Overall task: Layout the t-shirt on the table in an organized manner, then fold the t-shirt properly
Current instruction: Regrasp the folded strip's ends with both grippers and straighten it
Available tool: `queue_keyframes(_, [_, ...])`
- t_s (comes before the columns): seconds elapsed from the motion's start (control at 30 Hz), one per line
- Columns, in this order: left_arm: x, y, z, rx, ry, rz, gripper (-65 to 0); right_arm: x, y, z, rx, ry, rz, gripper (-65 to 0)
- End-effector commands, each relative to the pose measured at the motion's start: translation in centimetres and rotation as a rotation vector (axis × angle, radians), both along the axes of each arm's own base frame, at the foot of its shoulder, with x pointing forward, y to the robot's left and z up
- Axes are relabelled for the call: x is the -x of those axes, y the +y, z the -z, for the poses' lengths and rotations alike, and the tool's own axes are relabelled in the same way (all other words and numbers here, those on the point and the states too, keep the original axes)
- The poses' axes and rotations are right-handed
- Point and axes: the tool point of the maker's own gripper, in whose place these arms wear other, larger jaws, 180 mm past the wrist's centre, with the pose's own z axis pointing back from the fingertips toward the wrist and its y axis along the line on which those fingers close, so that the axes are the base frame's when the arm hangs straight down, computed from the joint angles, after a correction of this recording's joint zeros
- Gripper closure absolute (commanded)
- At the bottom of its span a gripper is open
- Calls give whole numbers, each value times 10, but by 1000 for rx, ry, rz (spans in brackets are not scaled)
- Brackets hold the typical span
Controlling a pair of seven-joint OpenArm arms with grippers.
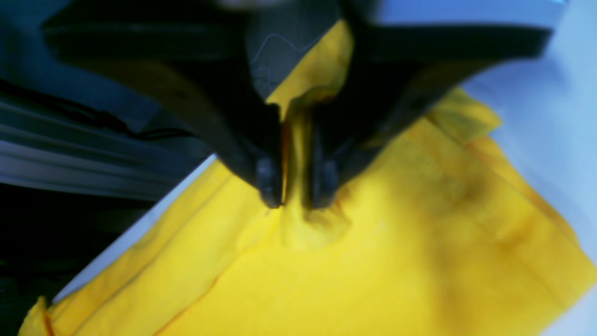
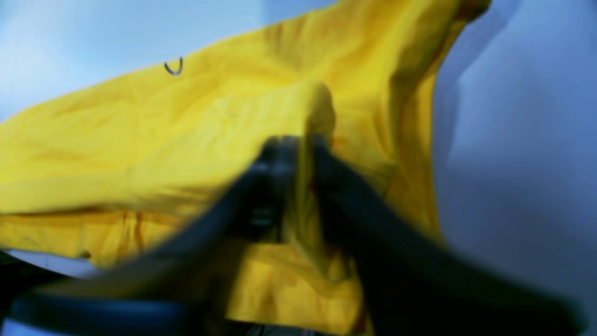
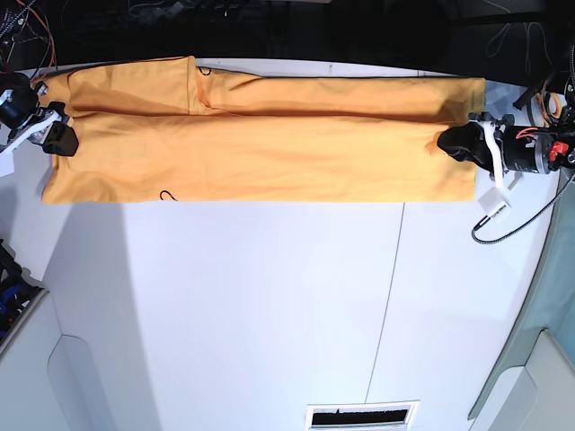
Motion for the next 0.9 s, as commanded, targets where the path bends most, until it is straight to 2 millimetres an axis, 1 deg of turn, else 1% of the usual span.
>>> queue_keyframes(0.0, [-9, 3, -8, -3, -37, 5, -197, -10, -6, -13, 11, -49, 1, -252])
queue_keyframes(0.03, [-8, 3, -6, -16, -36, 11, -200, -11, -6, -14, 11, -52, 1, -277])
queue_keyframes(0.1, [-11, 3, -7, -14, -47, 2, -200, -14, -5, -17, 6, -64, 0, -280])
queue_keyframes(0.17, [-17, 10, -12, -17, -68, -24, -200, -15, -4, -20, -2, -76, -2, -280])
queue_keyframes(0.3, [-38, 35, -36, -6, -153, -127, -200, -19, 0, -28, 8, -99, -14, -280])
queue_keyframes(0.37, [-45, 50, -49, 3, -195, -186, -201, -21, 3, -32, 8, -114, -19, -280])
queue_keyframes(0.4, [-47, 56, -53, 5, -209, -211, -201, -22, 4, -33, 7, -120, -20, -280])
queue_keyframes(0.47, [-44, 65, -56, 8, -217, -245, -233, -25, 7, -34, 0, -129, -18, -280])
queue_keyframes(0.5, [-40, 66, -55, 12, -211, -253, -255, -26, 9, -34, -5, -131, -17, -280])
queue_keyframes(0.57, [-28, 66, -46, 12, -181, -256, -288, -28, 11, -35, -11, -143, -12, -280])
queue_keyframes(0.7, [-8, 58, -26, 15, -143, -270, -298, -28, 16, -33, -26, -147, -3, -280])
queue_keyframes(0.73, [-3, 55, -20, 14, -133, -272, -313, -27, 17, -32, -30, -146, -1, -280])
queue_keyframes(0.8, [2, 49, -10, 11, -128, -278, -350, -27, 19, -30, -35, -144, 1, -280])
queue_keyframes(0.87, [3, 51, -1, -30, -133, -313, -362, -26, 20, -28, -30, -136, 2, -280])
